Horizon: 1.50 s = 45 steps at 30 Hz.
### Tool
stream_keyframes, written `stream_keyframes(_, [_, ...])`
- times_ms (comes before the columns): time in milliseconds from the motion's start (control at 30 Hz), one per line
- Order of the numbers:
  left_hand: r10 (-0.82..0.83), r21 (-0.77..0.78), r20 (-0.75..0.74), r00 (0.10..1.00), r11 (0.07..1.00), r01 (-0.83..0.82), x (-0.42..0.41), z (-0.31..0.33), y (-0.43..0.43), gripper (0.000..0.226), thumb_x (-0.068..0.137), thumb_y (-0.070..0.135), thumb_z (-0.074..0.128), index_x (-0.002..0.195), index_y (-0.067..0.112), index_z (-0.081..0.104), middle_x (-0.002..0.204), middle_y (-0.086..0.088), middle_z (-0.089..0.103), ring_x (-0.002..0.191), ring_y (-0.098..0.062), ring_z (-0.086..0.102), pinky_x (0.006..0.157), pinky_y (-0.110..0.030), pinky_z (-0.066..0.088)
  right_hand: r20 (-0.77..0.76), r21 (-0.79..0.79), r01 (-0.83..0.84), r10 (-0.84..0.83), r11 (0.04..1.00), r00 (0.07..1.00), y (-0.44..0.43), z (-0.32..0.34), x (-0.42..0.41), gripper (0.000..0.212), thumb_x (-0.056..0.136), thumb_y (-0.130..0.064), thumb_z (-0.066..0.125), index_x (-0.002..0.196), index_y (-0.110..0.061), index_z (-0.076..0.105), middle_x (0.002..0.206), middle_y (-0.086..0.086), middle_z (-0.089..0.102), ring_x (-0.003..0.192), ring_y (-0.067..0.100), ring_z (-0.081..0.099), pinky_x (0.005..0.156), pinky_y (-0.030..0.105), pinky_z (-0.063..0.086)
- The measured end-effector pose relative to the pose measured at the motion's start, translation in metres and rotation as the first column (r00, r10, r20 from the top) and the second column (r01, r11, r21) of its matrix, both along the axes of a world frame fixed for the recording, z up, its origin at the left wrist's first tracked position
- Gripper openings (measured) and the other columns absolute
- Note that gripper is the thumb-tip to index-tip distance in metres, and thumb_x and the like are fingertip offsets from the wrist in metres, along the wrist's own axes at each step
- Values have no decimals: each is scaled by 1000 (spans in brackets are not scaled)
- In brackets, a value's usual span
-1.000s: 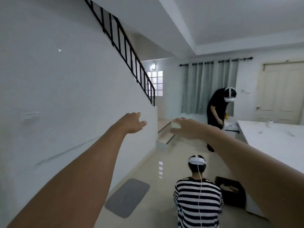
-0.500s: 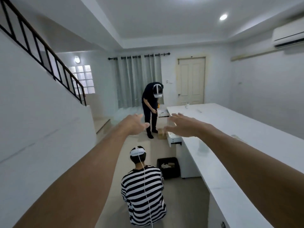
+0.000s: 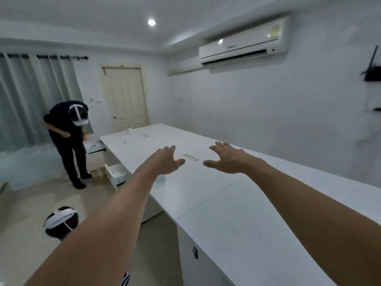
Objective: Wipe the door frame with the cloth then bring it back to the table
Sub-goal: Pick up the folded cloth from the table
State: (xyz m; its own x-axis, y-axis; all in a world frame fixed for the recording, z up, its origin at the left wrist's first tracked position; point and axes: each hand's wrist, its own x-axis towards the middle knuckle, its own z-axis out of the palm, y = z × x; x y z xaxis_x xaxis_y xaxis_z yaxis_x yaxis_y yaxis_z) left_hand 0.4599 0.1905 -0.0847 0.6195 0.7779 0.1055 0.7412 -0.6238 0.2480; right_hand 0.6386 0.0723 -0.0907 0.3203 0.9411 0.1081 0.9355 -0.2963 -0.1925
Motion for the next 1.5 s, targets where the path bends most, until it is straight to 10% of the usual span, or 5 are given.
stream_keyframes(667, [-585,-177,11,811,797,578,275,-100,-207,71,97,44,47,153,11,17,156,-8,29,142,-26,29,112,-41,30,-137,-123,594,-606,795,783,-302,-99,198,75,98,-58,44,157,-21,18,168,-2,9,154,16,0,119,50,16])
stream_keyframes(1000, [-755,-403,-36,655,611,681,330,-225,-286,70,92,43,51,151,15,25,146,-10,45,133,-25,44,106,-40,39,-305,-300,816,-860,495,409,-434,-214,195,79,96,-54,54,157,-18,20,166,2,18,153,21,14,121,50,21])
stream_keyframes(1167, [-794,-494,-30,607,540,681,338,-283,-331,61,91,40,53,145,17,39,138,-7,54,127,-24,51,104,-38,42,-329,-378,867,-922,326,204,-473,-270,175,73,91,-48,61,152,-20,31,147,9,51,130,28,51,103,39,42])
stream_keyframes(1333, [-785,-550,-51,618,538,639,342,-326,-365,45,90,38,56,129,17,54,125,-6,61,111,-23,60,96,-36,49,-278,-417,879,-953,231,119,-496,-311,175,46,89,-37,59,130,-17,50,102,1,58,91,21,59,75,30,45])
stream_keyframes(1500, [-765,-621,-82,639,541,568,353,-357,-391,47,91,37,55,131,15,51,127,-5,60,114,-23,58,96,-35,48,-295,-439,884,-955,161,27,-518,-347,183,44,90,-31,56,130,-14,48,118,5,62,101,23,60,78,32,46])
